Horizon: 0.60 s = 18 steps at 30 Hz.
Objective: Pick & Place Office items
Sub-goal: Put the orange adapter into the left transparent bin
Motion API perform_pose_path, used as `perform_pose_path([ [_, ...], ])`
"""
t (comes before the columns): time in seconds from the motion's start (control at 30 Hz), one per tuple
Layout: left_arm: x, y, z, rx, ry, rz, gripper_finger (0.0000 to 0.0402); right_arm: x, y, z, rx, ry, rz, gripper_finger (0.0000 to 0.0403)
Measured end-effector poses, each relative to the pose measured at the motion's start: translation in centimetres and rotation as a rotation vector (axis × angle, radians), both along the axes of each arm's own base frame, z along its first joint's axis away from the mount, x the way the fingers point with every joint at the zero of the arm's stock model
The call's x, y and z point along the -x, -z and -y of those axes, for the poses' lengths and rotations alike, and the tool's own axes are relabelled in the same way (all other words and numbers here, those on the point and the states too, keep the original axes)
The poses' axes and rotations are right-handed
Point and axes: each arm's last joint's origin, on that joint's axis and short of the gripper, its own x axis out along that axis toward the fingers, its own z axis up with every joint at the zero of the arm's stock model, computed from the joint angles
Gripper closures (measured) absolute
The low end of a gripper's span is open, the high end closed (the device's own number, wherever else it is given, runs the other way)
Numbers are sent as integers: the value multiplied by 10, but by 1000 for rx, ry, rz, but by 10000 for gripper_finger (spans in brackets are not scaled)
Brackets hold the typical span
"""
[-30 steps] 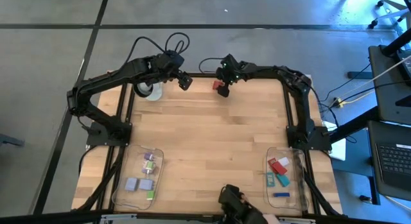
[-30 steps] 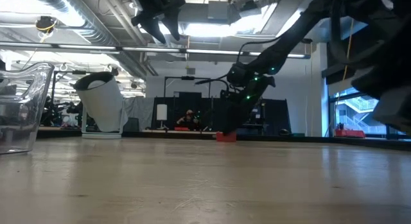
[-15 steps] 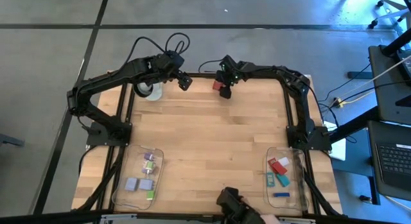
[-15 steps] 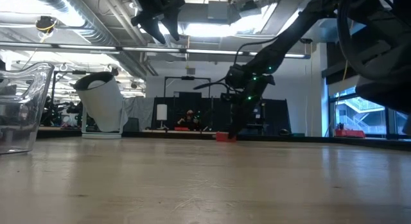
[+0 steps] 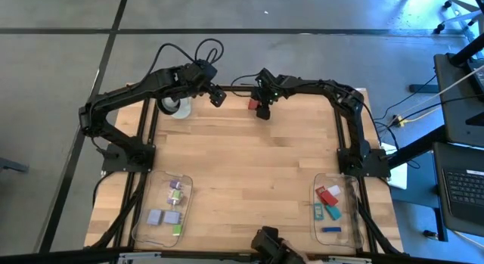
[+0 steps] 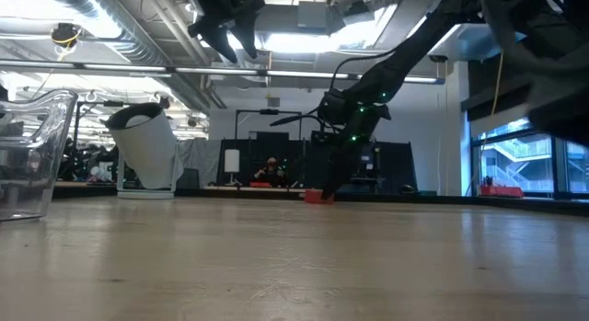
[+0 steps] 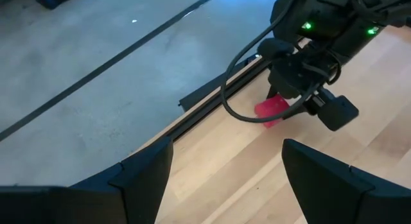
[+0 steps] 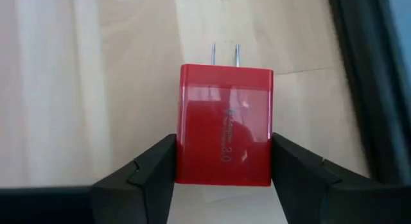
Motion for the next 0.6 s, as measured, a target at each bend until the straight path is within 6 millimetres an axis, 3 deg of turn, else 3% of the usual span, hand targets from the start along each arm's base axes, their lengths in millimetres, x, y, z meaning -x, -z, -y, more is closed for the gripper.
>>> perform_pose_path([
  [0.13,0,0,0,0,1,-1,112,1,-6,-6,-57,77,-4,189],
  [0.23,0,0,0,-2,2,-2,112,3,-22,-8,-65,130,33,189],
  [0.6,-1,0,2,41,-2,37,112,26,-139,-27,80,196,323,189],
])
